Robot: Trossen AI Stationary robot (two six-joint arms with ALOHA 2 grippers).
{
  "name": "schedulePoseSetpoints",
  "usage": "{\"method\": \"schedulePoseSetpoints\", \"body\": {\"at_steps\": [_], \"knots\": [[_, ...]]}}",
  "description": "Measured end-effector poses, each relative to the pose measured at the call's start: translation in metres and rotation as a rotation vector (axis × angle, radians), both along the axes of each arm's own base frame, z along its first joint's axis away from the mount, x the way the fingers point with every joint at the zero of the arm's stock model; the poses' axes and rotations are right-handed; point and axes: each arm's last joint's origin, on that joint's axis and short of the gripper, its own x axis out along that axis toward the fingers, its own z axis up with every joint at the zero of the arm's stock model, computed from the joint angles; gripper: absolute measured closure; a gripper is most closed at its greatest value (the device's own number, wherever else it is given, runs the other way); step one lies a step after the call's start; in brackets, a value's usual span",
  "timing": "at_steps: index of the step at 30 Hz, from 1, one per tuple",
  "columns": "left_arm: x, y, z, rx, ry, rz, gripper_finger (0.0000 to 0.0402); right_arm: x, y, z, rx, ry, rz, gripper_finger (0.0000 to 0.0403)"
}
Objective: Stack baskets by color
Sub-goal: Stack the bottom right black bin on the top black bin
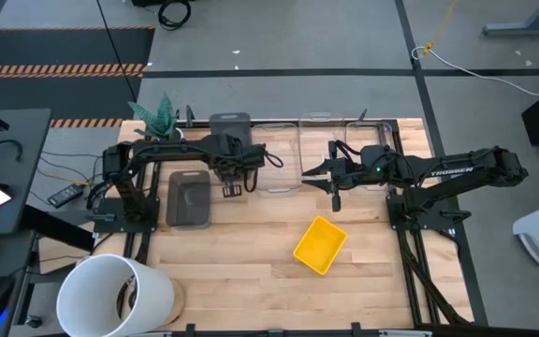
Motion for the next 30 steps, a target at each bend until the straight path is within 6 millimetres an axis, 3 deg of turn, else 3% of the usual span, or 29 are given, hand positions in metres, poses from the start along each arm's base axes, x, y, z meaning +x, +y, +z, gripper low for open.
{"method": "schedulePoseSetpoints", "body": {"at_steps": [15, 30], "knots": [[0.0001, 0.0001, 0.0000, 0.009, 0.009, -0.024, 0.0367, 0.0000, 0.0000, 0.0000, 0.000, 0.000, 0.000, 0.0314], [-0.0036, 0.0001, -0.0001, 0.026, 0.045, -0.004, 0.0250, 0.0000, 0.0000, 0.0000, 0.000, 0.000, 0.001, 0.0314]]}}
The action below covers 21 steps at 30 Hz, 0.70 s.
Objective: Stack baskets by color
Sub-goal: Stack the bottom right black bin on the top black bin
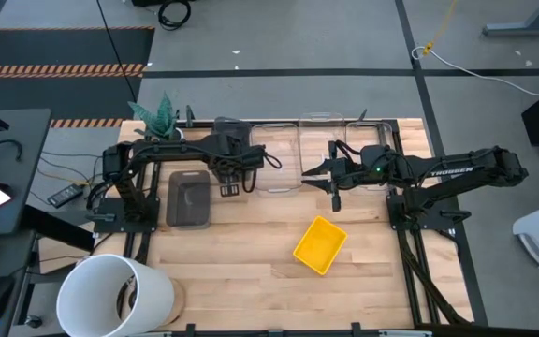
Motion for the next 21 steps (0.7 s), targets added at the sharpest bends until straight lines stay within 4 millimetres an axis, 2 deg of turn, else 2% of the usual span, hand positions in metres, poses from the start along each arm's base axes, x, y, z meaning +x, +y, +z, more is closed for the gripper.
{"method": "schedulePoseSetpoints", "body": {"at_steps": [6, 15, 21], "knots": [[-0.002, 0.000, 0.000, 0.005, 0.036, -0.038, 0.0243, 0.000, 0.000, 0.000, 0.000, -0.004, 0.000, 0.0314], [0.002, 0.001, 0.000, -0.021, 0.013, -0.110, 0.0283, 0.000, 0.000, 0.001, 0.001, -0.012, 0.007, 0.0314], [0.002, 0.007, -0.023, -0.005, 0.014, -0.105, 0.0300, 0.000, 0.001, 0.002, 0.003, -0.018, 0.024, 0.0314]]}}
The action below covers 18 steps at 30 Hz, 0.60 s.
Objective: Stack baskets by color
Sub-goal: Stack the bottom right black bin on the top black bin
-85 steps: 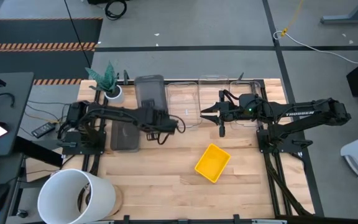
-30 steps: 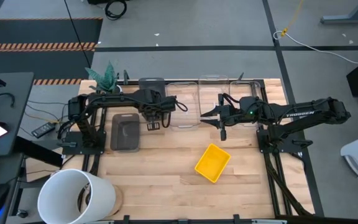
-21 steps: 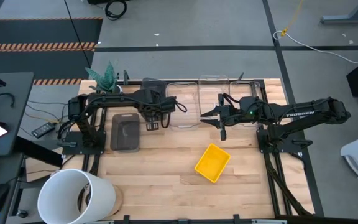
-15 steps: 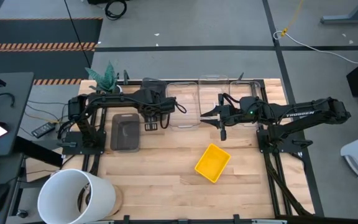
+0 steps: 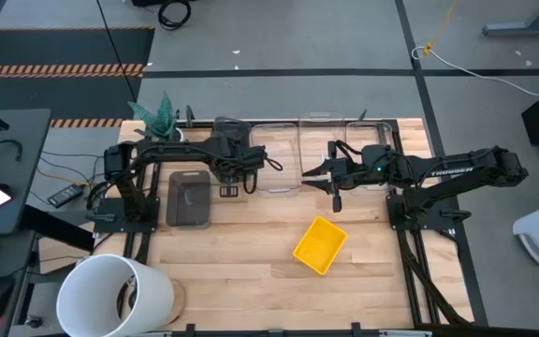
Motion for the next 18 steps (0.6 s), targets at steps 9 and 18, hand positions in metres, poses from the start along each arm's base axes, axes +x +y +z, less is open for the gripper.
{"method": "schedulePoseSetpoints", "body": {"at_steps": [9, 18], "knots": [[-0.0016, 0.0041, -0.0041, 0.000, -0.004, 0.018, 0.0346, 0.0000, 0.0000, 0.0001, 0.000, -0.001, 0.000, 0.0314], [0.0000, 0.0021, -0.0044, -0.083, -0.044, 0.039, 0.0392, 0.0000, 0.0000, 0.0001, 0.000, -0.001, 0.001, 0.0314]]}}
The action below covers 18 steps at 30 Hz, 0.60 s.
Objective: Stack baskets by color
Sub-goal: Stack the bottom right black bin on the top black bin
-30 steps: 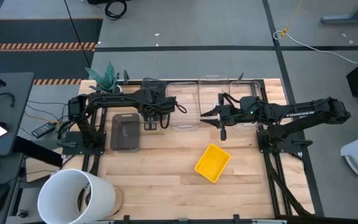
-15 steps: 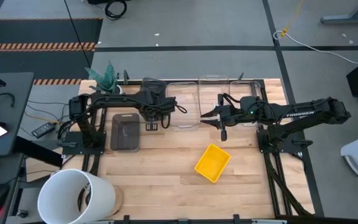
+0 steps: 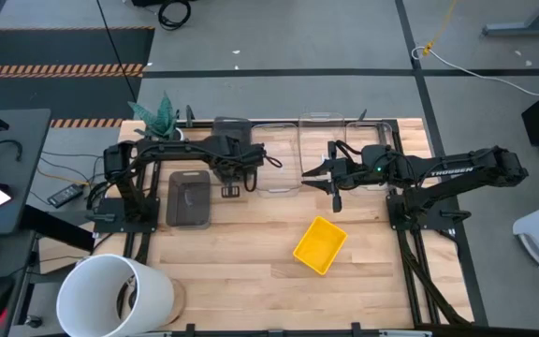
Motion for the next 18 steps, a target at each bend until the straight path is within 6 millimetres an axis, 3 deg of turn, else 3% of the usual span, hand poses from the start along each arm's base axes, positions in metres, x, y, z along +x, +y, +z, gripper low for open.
{"method": "schedulePoseSetpoints", "body": {"at_steps": [14, 18], "knots": [[0.0015, -0.0038, -0.0001, -0.131, -0.046, 0.014, 0.0393, 0.0000, 0.0001, 0.0000, 0.002, 0.001, 0.002, 0.0314], [0.0017, -0.0041, -0.0001, -0.136, -0.052, 0.028, 0.0371, 0.0000, 0.0001, 0.0000, 0.002, 0.001, 0.002, 0.0314]]}}
